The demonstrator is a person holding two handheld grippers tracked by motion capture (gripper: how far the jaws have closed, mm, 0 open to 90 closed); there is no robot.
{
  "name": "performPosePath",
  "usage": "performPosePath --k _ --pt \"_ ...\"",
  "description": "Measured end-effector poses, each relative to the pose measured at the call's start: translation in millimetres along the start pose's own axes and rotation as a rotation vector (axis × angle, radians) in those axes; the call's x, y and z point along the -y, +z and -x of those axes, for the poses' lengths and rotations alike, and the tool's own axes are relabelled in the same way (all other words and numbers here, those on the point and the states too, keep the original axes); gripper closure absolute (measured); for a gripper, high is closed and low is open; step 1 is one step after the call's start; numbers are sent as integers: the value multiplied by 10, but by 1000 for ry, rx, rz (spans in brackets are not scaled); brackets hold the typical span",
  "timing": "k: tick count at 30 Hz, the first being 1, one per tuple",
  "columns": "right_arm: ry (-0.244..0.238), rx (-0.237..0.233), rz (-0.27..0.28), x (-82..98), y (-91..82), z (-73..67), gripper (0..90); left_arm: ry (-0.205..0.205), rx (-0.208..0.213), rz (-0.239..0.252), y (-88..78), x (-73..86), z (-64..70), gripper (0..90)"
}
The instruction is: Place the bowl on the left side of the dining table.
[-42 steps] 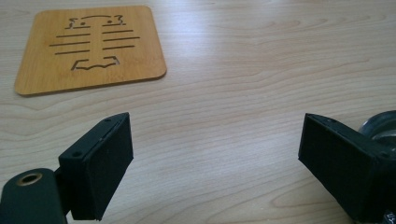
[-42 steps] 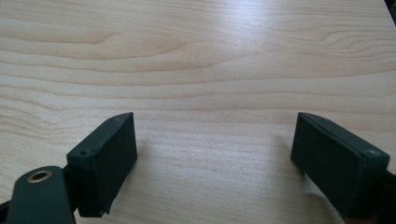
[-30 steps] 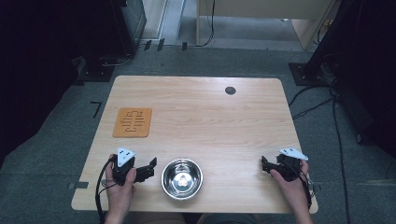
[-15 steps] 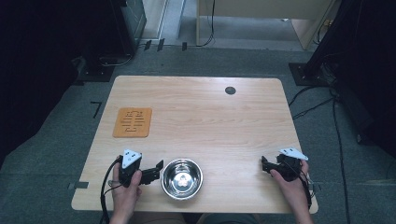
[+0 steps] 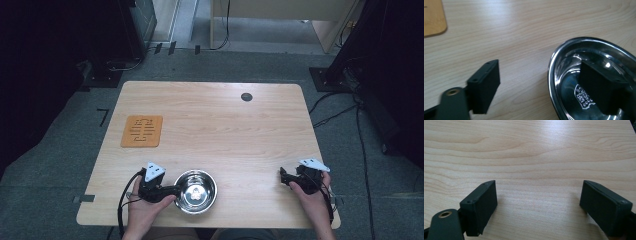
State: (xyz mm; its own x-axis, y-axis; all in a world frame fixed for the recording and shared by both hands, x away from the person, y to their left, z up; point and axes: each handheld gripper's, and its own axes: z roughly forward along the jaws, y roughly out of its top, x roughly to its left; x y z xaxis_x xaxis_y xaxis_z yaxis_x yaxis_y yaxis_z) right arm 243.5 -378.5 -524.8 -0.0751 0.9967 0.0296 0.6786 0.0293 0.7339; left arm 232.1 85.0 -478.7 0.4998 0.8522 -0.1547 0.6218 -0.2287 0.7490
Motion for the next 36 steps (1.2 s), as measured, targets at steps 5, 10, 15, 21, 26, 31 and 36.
performPosePath --k 5,10,15,21,26,31,36 --pt "0 0 0 0 0 0 138 36 46 -45 53 23 49 397" --pt "0 0 0 0 0 0 138 54 103 -97 107 49 72 538" --pt "0 0 0 0 0 0 138 40 141 -103 92 46 13 703" --pt "-1 -2 -1 -2 2 1 138 19 183 -103 95 54 -38 762" --pt "-1 -3 -1 -2 2 1 138 10 181 -118 113 61 -28 748" --pt "-1 -2 -1 -2 2 0 138 1 198 -148 135 67 -28 727" --pt "-1 -2 -1 -2 2 0 138 10 199 -149 125 62 -28 794"
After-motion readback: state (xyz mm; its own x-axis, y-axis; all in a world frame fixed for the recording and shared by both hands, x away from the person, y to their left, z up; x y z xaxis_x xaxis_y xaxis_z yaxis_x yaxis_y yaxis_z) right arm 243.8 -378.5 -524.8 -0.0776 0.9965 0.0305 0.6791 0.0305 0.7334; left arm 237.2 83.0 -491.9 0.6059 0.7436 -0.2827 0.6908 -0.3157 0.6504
